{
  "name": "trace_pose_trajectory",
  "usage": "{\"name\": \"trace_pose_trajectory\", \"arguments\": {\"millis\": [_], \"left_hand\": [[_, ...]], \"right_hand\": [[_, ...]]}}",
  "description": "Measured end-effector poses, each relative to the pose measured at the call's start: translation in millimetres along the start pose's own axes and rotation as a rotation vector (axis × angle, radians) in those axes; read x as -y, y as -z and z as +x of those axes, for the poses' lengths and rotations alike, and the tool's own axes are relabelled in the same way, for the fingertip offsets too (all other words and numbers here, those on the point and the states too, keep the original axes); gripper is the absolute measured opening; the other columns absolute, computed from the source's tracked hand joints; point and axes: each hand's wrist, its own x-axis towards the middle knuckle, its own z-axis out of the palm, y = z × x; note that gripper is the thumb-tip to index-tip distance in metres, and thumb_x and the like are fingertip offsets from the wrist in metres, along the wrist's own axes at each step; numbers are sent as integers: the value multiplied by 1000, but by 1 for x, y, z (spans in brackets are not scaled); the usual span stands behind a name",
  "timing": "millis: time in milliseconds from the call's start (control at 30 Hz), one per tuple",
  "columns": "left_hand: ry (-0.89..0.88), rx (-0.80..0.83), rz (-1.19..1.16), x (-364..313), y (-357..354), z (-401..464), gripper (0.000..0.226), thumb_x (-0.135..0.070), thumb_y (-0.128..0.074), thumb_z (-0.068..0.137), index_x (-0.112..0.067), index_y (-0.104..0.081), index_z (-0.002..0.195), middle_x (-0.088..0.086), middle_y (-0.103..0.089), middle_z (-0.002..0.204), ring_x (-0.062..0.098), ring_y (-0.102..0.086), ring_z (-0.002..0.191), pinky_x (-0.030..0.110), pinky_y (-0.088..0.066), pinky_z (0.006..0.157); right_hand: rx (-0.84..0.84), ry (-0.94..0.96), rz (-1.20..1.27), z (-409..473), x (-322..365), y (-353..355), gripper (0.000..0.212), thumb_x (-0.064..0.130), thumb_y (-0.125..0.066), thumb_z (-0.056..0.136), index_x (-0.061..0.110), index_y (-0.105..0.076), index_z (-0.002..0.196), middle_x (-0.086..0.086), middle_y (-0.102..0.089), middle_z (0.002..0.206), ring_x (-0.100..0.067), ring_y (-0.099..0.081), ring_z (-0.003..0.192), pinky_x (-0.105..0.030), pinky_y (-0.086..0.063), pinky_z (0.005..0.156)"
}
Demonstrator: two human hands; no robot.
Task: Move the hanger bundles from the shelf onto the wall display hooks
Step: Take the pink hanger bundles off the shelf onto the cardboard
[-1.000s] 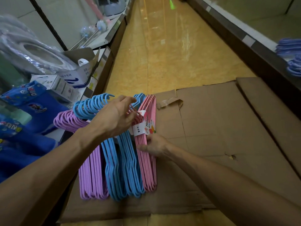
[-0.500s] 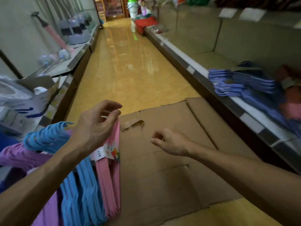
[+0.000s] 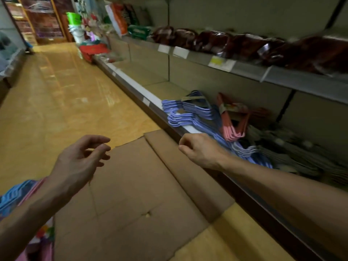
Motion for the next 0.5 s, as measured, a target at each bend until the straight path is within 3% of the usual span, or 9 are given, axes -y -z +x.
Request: {"name": "trace_pose_trajectory", "arguments": {"millis": [133,233,367,500], "left_hand": [[-15,44,-48,-12,-34,9,13,-19,-58,98,-27,-66,103,1,-70,99,14,-71,85,27,-53,69],[-8,89,-65,-15,-58,14,13,-18,-57,99,-25,-67,104,3,-70,98,14,-71,81,31,-56,71],[5,143,-94,-9,-91,20,14,-14,-57,99,-21,-68,103,8,-70,97,17,-71,76,38,-60,71],[-10,191,-113,-3,-120,27,16,-11,-56,98,-23,-67,102,6,-69,94,13,-71,73,29,-59,61]], "right_hand": [[-65,-129,-45,5,-41,27,23,33,-55,95,19,-64,111,-4,-68,112,-24,-62,105,-37,-51,87],[-65,-250,-80,16,-71,47,31,32,-56,94,13,-56,119,-10,-61,119,-27,-57,106,-31,-43,81],[-120,-398,-61,37,-105,68,39,28,-62,93,7,-49,124,-14,-56,120,-32,-56,105,-35,-46,80],[-111,-478,15,59,-122,73,16,23,-64,90,8,-58,89,-12,-61,89,-26,-59,76,-34,-46,65]]}}
